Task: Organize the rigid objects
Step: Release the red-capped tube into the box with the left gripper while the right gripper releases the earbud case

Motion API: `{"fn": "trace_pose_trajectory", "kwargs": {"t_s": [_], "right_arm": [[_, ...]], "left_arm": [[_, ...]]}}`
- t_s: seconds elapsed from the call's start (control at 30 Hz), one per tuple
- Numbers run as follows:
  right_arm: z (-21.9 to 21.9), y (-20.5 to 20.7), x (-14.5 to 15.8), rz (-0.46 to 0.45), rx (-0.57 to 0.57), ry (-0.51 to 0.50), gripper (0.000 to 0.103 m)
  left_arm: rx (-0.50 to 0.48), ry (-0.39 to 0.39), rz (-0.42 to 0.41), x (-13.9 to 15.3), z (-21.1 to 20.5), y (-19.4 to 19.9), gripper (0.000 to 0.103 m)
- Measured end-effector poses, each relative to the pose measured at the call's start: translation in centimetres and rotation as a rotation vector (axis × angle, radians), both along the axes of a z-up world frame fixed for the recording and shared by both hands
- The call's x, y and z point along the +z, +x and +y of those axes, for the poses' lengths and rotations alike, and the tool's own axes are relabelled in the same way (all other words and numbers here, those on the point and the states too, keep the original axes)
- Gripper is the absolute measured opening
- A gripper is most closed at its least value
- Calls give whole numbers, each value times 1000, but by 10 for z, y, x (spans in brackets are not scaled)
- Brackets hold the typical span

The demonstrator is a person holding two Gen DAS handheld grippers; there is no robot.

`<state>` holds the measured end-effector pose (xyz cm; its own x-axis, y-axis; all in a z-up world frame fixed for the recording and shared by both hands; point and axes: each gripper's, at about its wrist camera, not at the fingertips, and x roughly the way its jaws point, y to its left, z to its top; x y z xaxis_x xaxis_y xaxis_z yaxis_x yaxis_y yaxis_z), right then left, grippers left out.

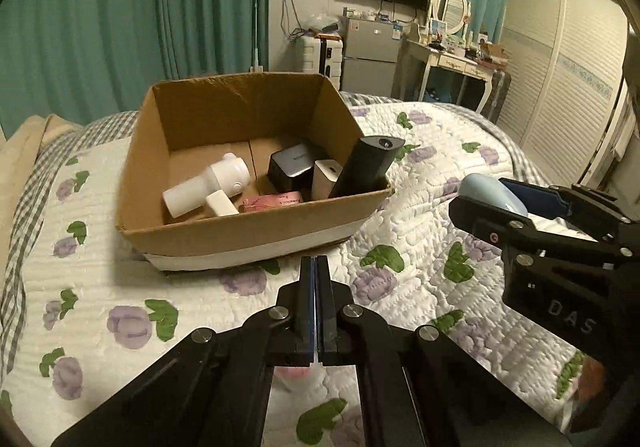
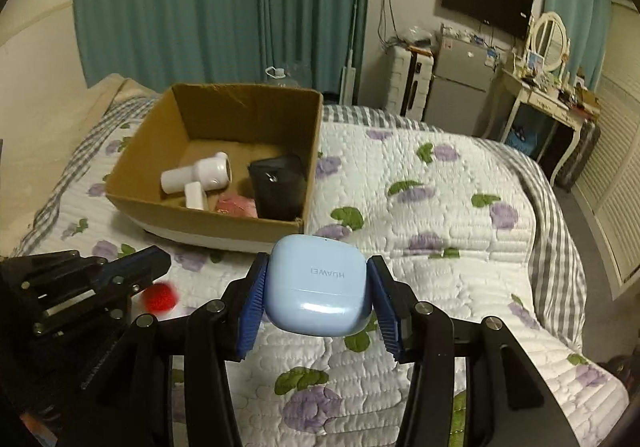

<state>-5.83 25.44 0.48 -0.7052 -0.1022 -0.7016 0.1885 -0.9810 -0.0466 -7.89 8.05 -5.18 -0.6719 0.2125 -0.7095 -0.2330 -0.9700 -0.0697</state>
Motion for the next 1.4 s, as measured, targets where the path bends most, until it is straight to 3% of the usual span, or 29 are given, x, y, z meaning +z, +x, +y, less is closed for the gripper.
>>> {"fn": "trace_pose_trajectory", "kwargs": {"t_s": [0.07,0.13,0.2,0.23,0.27,0.63,0.67,0.7,0.87,1.1,1.23,1.4], "right_arm": [[-2,2,1,2,8,5,48],[-1,4,-1,-4,14,9,48],[3,4,-4,-12,11,6,49],[6,3,-6,-17,11,2,49],[8,2,-9,-24,9,-2,49],[9,-9,-29,-66,19,-11,49],[9,-9,-29,-67,21,-9,49],[9,-8,-29,-67,22,-9,49],[6,-6,-24,-56,30,-9,49],[-5,-14,21,20,99,-24,49],[-13,-32,56,73,147,-32,49],[-32,-74,78,97,213,-7,49]], "left_arm": [[-8,8,-14,0,-1,-1,1],[10,-15,-22,-5,-2,2,8],[29,-22,-48,-14,-6,3,34],[58,-23,-61,-20,-8,1,59],[85,-14,-66,-26,-11,-1,61],[120,-25,-232,-98,-3,-39,59],[114,-29,-224,-98,-2,-39,44],[105,-21,-220,-96,-2,-38,42],[83,9,-159,-70,-7,-20,37],[79,24,7,18,-27,-1,37],[73,17,56,59,-35,-26,37],[91,-40,36,60,-37,-79,37]]}}
